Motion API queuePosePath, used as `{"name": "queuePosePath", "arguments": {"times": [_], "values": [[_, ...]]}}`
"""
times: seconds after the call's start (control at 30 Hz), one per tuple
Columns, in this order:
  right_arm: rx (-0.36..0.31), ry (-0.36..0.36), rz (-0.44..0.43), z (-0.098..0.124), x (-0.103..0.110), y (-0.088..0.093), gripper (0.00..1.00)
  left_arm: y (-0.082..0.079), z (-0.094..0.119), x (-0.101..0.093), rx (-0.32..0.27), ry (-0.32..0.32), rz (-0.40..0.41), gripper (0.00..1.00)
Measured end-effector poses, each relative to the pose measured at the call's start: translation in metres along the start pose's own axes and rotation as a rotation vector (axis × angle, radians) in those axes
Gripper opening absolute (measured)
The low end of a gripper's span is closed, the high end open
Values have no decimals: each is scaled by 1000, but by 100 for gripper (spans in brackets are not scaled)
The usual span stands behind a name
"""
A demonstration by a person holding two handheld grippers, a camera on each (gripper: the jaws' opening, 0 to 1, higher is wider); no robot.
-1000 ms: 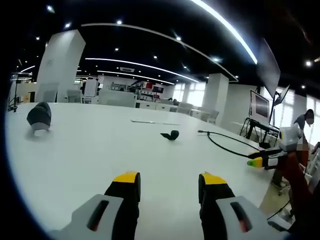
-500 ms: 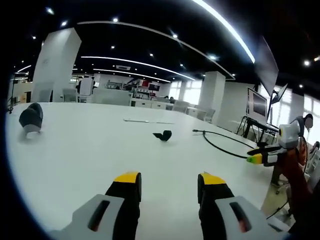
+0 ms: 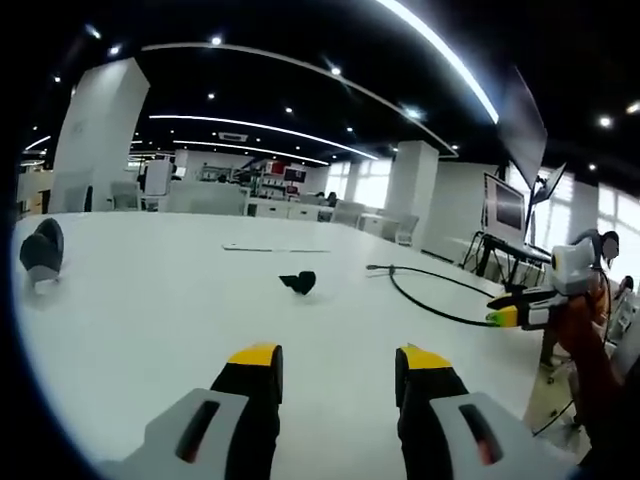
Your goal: Find the charging cable on the desk, coil it up and secure with Velcro.
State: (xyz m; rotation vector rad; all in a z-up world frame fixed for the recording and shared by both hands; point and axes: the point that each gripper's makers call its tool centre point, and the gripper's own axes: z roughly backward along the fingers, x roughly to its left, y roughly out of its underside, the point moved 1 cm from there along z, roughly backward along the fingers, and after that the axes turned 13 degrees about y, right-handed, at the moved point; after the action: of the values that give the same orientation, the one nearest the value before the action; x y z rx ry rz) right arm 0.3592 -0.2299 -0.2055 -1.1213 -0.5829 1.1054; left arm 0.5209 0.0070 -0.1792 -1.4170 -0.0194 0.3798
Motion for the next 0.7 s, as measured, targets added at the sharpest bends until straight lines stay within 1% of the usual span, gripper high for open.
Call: {"name": "queuePosePath", "arguments": {"times": [0.03, 0.13, 0.3, 0.5, 0.7], "values": [[-10, 6, -2, 0, -4, -2, 33, 0, -6, -3, 9, 12, -3, 45], [-17, 15, -16, -1, -13, -6, 33, -2, -17, -8, 11, 38, 4, 45], [-9, 28, -26, -2, -24, -8, 34, -7, -35, -14, 10, 75, 21, 44], [-1, 37, -29, -3, -31, -7, 33, -12, -51, -19, 11, 91, 13, 44], [-3, 59, -37, -6, -46, -11, 33, -15, -68, -23, 19, 107, 4, 44]]}}
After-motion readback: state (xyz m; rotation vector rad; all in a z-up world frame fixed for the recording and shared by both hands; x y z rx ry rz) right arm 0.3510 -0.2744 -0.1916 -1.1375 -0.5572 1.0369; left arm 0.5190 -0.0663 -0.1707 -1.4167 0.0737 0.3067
